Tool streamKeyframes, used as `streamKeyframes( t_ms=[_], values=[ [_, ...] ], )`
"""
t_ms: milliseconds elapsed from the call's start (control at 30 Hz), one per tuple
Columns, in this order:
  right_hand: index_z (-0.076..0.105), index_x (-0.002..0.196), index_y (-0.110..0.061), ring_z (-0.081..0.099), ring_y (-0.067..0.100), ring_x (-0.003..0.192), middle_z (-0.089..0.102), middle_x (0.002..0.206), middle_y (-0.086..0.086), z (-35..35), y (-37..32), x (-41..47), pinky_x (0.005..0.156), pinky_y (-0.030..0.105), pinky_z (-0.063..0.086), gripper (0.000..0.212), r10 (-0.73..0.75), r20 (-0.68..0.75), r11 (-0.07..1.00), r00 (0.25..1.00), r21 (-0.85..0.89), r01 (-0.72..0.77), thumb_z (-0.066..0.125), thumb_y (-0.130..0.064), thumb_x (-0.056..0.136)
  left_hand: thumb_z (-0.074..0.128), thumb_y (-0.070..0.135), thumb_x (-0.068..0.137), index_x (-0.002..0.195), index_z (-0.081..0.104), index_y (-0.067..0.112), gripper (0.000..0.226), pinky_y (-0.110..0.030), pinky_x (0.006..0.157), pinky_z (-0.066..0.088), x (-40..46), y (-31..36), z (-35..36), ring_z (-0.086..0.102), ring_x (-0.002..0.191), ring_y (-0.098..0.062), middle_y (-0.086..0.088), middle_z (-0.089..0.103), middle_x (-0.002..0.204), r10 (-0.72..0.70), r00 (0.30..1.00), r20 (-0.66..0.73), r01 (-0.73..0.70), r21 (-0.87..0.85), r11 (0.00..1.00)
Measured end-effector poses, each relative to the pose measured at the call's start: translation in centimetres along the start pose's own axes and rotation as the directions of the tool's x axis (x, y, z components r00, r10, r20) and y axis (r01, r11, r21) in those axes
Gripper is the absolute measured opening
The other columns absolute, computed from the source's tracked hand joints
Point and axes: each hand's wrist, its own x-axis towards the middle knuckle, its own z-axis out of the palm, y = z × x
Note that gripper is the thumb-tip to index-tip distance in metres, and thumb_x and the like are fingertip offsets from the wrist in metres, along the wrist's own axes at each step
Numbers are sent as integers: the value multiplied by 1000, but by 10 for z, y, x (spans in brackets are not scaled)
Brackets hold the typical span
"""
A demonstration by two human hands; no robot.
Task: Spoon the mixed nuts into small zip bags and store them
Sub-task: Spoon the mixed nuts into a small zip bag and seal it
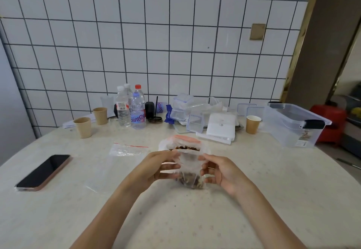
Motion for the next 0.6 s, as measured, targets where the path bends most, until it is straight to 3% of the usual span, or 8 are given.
streamKeyframes(
  t_ms=[100,200,300,367,400,467,533,600],
  values=[
    [73,101,-3,67,22,63,64,74,9,0,1,-2,49,31,53,14,-44,-2,999,999,-4,44,70,-14,93,81,30,88,102,81,9,25,-42,80,63,-2,-2,0,75,94,-24,-13,75,97,45,998,-50,-45,-9,999],
    [72,95,1,65,24,53,61,65,12,4,2,-2,46,31,53,7,-238,-159,960,958,-190,207,73,-2,88,85,19,84,86,78,11,11,-42,71,64,-3,0,4,74,77,-20,-13,71,82,115,980,-165,-105,69,992],
    [67,78,-12,57,29,38,52,49,8,14,6,-2,42,33,46,20,-589,-149,721,794,-542,432,62,5,89,76,1,83,77,67,7,13,-45,62,65,-1,5,14,69,57,-18,-8,64,62,301,904,-303,-185,358,915],
    [61,73,-20,50,28,37,49,45,3,22,8,-2,43,36,42,27,-719,-50,508,693,-719,474,61,4,87,68,2,81,74,61,13,15,-36,54,60,-1,8,21,69,53,-18,-1,62,56,481,823,-302,-190,652,734],
    [59,74,-21,47,26,39,48,45,-1,23,6,-1,45,38,42,26,-725,-32,471,688,-752,462,61,2,86,65,4,81,74,59,15,15,-36,53,58,-1,9,22,69,54,-19,0,62,57,525,806,-274,-175,736,654],
    [58,84,-16,51,24,40,50,46,-3,24,0,-1,43,37,44,15,-612,-66,586,788,-707,395,62,-2,88,67,5,85,77,57,11,14,-41,58,63,0,15,21,68,56,-17,-2,63,64,434,866,-248,-135,720,680],
    [57,96,-9,60,26,43,57,51,4,21,-8,-2,41,31,48,11,-372,-114,782,921,-574,245,66,-10,91,80,17,86,84,62,6,21,-39,64,65,-3,21,17,69,63,-15,-6,66,74,166,968,-188,-47,513,857],
    [57,99,-3,66,28,49,59,56,5,16,-14,-5,47,32,54,18,-183,-126,891,975,-441,110,69,-16,94,88,36,81,94,72,-1,42,-39,73,65,-7,23,12,69,71,-16,-7,70,81,-28,998,-54,44,330,943]
  ],
)
